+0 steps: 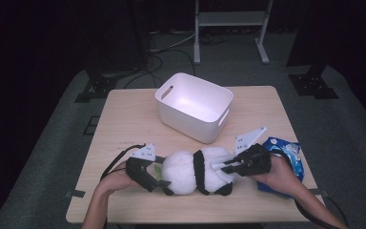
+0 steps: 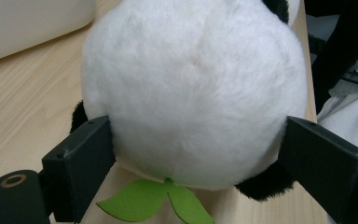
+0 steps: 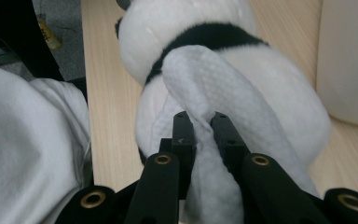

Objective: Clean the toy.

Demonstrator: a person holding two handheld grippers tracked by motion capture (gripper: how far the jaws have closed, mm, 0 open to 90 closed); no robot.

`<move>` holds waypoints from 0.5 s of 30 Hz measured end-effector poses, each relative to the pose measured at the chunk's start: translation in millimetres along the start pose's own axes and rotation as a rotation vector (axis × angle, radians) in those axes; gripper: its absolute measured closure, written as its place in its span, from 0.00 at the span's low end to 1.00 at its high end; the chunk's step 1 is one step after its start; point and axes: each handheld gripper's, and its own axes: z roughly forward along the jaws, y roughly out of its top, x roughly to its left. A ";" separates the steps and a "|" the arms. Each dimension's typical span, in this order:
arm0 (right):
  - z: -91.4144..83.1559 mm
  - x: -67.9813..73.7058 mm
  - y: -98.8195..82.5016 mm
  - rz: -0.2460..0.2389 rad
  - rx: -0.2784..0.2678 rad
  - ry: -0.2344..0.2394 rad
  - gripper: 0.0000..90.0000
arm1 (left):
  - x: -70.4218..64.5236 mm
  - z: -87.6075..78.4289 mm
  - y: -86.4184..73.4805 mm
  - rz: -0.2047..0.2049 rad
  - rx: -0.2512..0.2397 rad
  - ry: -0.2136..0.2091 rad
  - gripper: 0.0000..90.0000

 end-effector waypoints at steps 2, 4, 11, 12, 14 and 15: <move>4.1 0.6 9.4 -0.011 -0.001 0.007 0.90 | 0.1 0.3 0.1 0.001 -0.001 -0.002 0.11; 10.7 1.3 20.1 -0.031 -0.001 0.018 0.89 | -0.2 0.8 0.6 0.002 -0.001 -0.003 0.11; 45.4 7.9 59.0 -0.091 0.029 0.074 0.89 | -1.3 3.7 1.7 0.003 -0.012 -0.010 0.11; 49.4 8.7 62.3 -0.097 0.034 0.081 0.89 | -1.8 4.1 2.0 0.001 -0.012 -0.012 0.11; 59.4 10.9 70.5 -0.111 0.045 0.097 0.89 | -2.2 4.9 2.5 0.004 -0.013 -0.015 0.11; 64.0 12.3 74.1 -0.118 0.052 0.104 0.90 | -2.4 5.5 2.5 0.005 -0.016 -0.016 0.11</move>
